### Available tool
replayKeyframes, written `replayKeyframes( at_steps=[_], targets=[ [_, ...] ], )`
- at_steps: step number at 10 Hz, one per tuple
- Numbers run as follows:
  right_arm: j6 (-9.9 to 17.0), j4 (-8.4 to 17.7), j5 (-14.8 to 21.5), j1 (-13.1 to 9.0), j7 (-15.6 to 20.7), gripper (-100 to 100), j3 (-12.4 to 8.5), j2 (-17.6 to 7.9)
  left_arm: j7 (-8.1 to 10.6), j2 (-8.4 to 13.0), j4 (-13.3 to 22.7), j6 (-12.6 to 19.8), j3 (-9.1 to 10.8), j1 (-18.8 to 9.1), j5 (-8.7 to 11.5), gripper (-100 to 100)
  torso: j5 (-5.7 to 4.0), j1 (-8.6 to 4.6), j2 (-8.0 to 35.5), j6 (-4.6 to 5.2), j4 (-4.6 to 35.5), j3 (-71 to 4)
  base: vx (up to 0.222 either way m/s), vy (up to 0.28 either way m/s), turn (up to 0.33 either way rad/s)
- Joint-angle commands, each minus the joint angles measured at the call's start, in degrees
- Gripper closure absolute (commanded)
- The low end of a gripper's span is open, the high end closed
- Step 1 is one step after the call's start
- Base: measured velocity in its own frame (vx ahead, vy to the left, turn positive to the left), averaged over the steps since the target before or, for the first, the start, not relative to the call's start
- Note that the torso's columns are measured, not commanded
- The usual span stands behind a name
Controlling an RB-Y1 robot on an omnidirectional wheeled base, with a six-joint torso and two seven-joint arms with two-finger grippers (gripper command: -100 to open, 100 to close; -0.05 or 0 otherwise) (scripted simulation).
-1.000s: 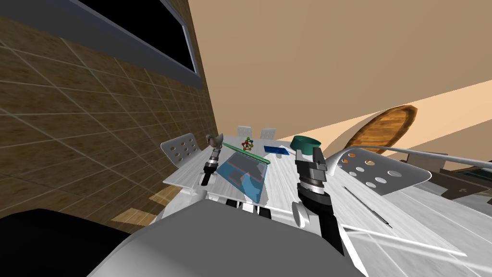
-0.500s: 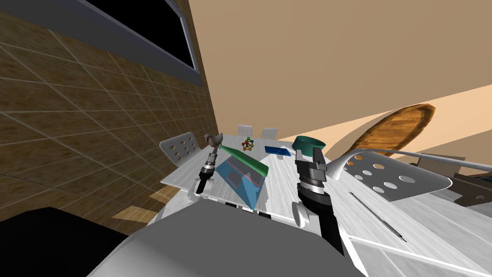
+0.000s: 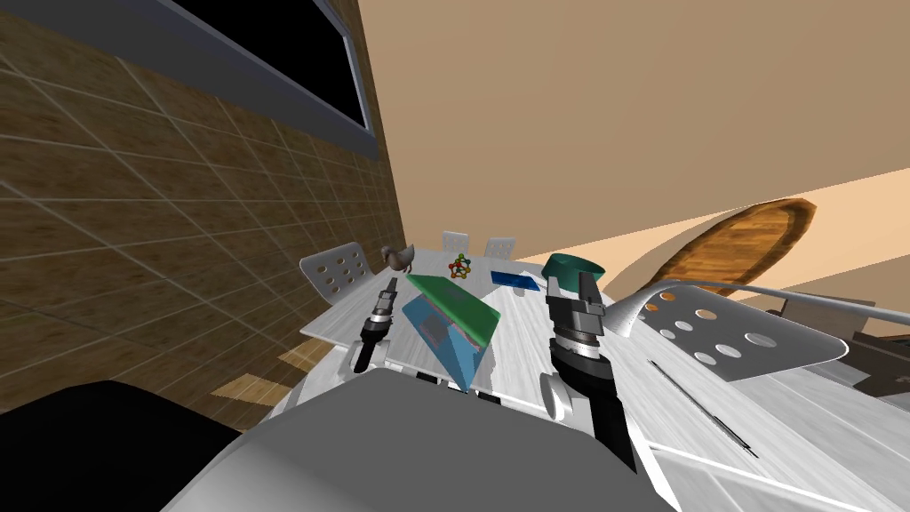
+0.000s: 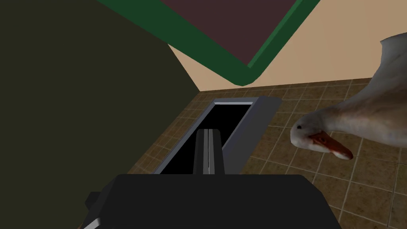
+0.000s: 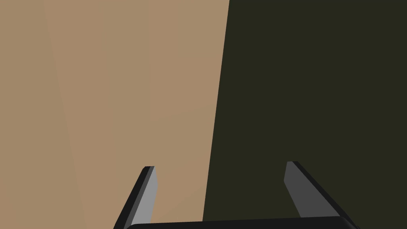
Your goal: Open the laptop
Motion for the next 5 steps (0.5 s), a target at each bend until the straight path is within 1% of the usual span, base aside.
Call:
replayKeyframes(
  at_steps=[1,3,4,5],
  targets=[
    [0.0,0.0,0.0,0.0,0.0,0,0.0,0.0,-0.06,-0.2,-0.3,-2.3,-0.12,0.4,0.0,100,0.00,0.05,0.0,-0.02,0.0,0.0,0.000,0.000,0.000],
    [0.0,0.0,0.0,0.0,0.0,0,0.0,0.0,-0.06,-0.2,-0.3,-2.3,-0.12,0.4,0.0,100,0.01,-0.05,0.0,-0.03,0.0,0.0,-0.001,-0.004,0.005],
    [0.0,0.0,0.0,0.0,0.0,0,0.0,0.0,0.88,0.5,-1.8,0.0,-0.05,-0.3,0.0,-100,0.00,-0.08,0.0,-0.02,0.0,0.1,-0.027,0.003,0.004],
    [0.0,0.0,0.0,0.0,0.0,0,0.0,0.0,1.34,0.9,-2.5,1.1,-0.01,-0.6,0.0,-100,-0.06,0.22,0.2,-0.02,-0.1,0.5,-0.028,-0.011,0.002]
  ],
)
